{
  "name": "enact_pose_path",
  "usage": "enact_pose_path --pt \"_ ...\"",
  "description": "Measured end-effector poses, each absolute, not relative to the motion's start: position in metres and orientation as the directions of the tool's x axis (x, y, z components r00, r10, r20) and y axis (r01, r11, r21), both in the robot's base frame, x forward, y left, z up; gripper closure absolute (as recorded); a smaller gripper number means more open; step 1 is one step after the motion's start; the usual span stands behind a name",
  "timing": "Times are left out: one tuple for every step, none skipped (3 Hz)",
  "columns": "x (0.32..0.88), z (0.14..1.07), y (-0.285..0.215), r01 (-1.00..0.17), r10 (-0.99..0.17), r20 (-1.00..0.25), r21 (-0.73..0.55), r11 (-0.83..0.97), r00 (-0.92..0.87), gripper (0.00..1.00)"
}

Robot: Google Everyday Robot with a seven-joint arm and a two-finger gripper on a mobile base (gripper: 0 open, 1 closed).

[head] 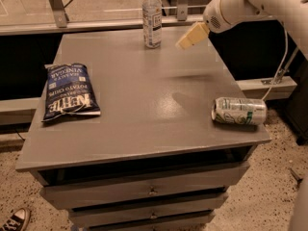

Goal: Move blue plastic bottle near 7up can

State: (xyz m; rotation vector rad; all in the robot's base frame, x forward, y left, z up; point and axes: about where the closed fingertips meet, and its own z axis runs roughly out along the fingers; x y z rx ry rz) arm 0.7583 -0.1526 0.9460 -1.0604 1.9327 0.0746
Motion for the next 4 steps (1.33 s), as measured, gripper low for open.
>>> enact_pose_path --pt "0.782 0.941 -0.129 -0.701 -0.582 -0.782 -0.287 0.653 -0.223 0.00" --pt "0.797 0.934 -0.081 -0.746 -0.539 -0.818 -0.229 0.625 -0.200 0.00" --pt "0.811 0.924 -0.042 -0.763 -0.513 -0.843 -0.222 0.607 -0.162 0.00" --pt "0.849 0.912 -0.017 -0.725 -0.471 -0.873 -0.243 0.644 -0.126 0.00"
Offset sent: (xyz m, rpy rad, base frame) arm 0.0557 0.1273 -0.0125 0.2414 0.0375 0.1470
